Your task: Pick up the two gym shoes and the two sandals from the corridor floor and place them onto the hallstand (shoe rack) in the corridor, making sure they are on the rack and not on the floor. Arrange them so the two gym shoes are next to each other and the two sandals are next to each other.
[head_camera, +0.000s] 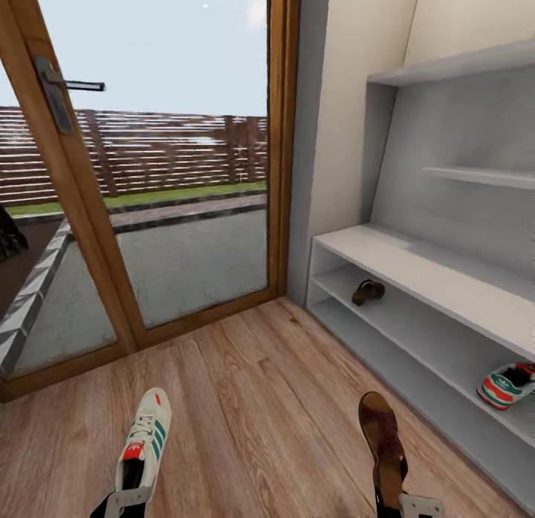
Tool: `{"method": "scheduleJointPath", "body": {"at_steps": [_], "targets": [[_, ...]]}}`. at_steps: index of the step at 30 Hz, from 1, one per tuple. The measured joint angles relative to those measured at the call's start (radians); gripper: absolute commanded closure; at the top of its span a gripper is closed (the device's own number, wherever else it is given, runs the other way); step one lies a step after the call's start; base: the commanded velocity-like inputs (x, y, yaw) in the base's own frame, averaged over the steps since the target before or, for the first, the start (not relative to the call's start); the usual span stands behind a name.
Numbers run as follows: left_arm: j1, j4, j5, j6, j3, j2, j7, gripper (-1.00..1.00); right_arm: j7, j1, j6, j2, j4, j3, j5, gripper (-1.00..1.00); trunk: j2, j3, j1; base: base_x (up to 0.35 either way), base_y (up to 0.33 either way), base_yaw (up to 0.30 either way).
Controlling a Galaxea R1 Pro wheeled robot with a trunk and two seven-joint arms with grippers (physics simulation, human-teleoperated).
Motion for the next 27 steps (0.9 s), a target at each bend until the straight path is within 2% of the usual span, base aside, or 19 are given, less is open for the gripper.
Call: {"method": "scheduleJointPath", "body": {"at_steps": [7,24,27], "targets": [[0.0,0.0,0.0,0.0,0.0,0.0,0.0,1.0,0.0,0.0,0.0,0.0,0.0,0.0,0.0,1.0,0.0,0.0,0.0,0.001,0.083,-0.263],[0.0,0.002,0.0,-0.001,0.0,0.0,0.0,1.0,0.0,0.0,0.0,0.0,0.0,0.0,0.0,1.0,0.0,0.0,0.0,0.0,0.005,-0.263],[0.0,0.001,0.0,0.0,0.0,0.0,0.0,1.0,0.0,0.0,0.0,0.0,0.0,0.0,0.0,1.0,0.0,0.0,0.0,0.0,0.204,-0.263]]}}
